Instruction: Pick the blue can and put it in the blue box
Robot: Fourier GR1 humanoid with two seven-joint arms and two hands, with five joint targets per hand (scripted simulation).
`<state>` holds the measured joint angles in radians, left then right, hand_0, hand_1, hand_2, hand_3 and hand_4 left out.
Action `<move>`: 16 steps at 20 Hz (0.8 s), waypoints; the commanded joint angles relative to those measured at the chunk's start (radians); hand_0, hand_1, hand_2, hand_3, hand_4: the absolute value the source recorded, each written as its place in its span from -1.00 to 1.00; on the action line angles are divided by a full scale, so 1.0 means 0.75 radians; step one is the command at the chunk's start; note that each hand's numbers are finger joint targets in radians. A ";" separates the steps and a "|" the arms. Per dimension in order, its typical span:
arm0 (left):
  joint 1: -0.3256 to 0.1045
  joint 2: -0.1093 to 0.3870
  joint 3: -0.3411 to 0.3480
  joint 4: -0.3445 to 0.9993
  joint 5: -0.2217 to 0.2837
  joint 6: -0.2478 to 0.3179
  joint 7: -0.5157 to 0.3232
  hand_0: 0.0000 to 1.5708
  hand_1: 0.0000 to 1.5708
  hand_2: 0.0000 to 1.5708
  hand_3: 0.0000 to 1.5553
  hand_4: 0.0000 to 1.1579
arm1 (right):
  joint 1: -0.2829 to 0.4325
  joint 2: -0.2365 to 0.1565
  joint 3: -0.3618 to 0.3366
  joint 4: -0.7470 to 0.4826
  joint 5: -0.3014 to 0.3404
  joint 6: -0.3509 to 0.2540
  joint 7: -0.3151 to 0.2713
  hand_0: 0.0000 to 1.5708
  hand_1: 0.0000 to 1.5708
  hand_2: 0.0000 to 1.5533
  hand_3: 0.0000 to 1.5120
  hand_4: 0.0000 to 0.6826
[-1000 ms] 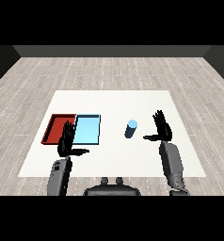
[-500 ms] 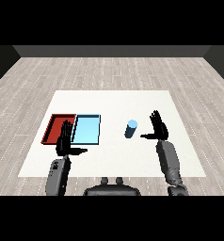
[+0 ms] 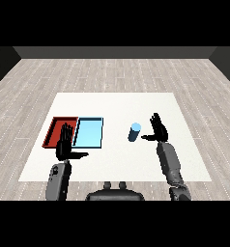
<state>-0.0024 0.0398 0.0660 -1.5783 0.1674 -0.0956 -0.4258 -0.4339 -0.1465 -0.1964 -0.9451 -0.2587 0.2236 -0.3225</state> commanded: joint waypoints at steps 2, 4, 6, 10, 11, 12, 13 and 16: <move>-0.075 0.023 0.048 0.143 0.010 -0.026 -0.074 -1.00 -1.00 -1.00 -1.00 -1.00 | -0.014 0.048 0.026 0.100 0.036 -0.051 -0.056 -1.00 -1.00 -1.00 -1.00 -1.00; -0.072 -0.051 -0.086 0.087 -0.063 0.106 -0.064 -1.00 -1.00 -1.00 -1.00 -1.00 | -0.003 0.065 0.039 0.129 0.050 -0.052 -0.098 -1.00 -1.00 -1.00 -1.00 -1.00; 0.004 0.011 -0.007 -0.062 0.014 0.006 0.025 -1.00 -1.00 -1.00 -1.00 -1.00 | 0.078 0.025 0.039 0.041 0.011 0.022 -0.060 -1.00 -1.00 -1.00 -1.00 -1.00; 0.020 -0.008 -0.025 -0.042 -0.016 0.031 0.018 -1.00 -1.00 -1.00 -1.00 -1.00 | -0.054 0.049 0.024 0.278 0.036 -0.012 -0.152 -1.00 -1.00 -1.00 -1.00 -1.00; 0.081 -0.012 -0.034 -0.120 -0.006 0.028 0.033 -1.00 -1.00 -1.00 -1.00 -1.00 | -0.033 0.087 0.061 0.222 0.062 -0.053 -0.133 -1.00 -1.00 -1.00 -1.00 -1.00; 0.045 -0.017 -0.020 -0.043 -0.027 0.042 -0.018 -1.00 -1.00 -1.00 -1.00 -1.00 | -0.148 0.056 0.004 0.437 0.041 0.012 -0.230 -1.00 -1.00 -1.00 -1.00 -1.00; -0.013 0.036 0.043 0.076 0.019 -0.033 -0.074 -1.00 -1.00 -1.00 -1.00 -1.00 | -0.116 0.023 0.022 0.325 0.035 0.030 -0.147 -1.00 -1.00 -1.00 -1.00 -1.00; 0.026 0.037 0.035 -0.010 0.018 -0.028 -0.046 -1.00 -1.00 -1.00 -1.00 -1.00 | -0.119 0.057 0.031 0.293 0.030 -0.028 -0.123 -1.00 -1.00 -1.00 -1.00 -1.00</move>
<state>0.0102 0.0487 0.0729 -1.5744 0.1698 -0.0982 -0.4517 -0.4989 -0.1138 -0.1776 -0.7516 -0.2399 0.2180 -0.4092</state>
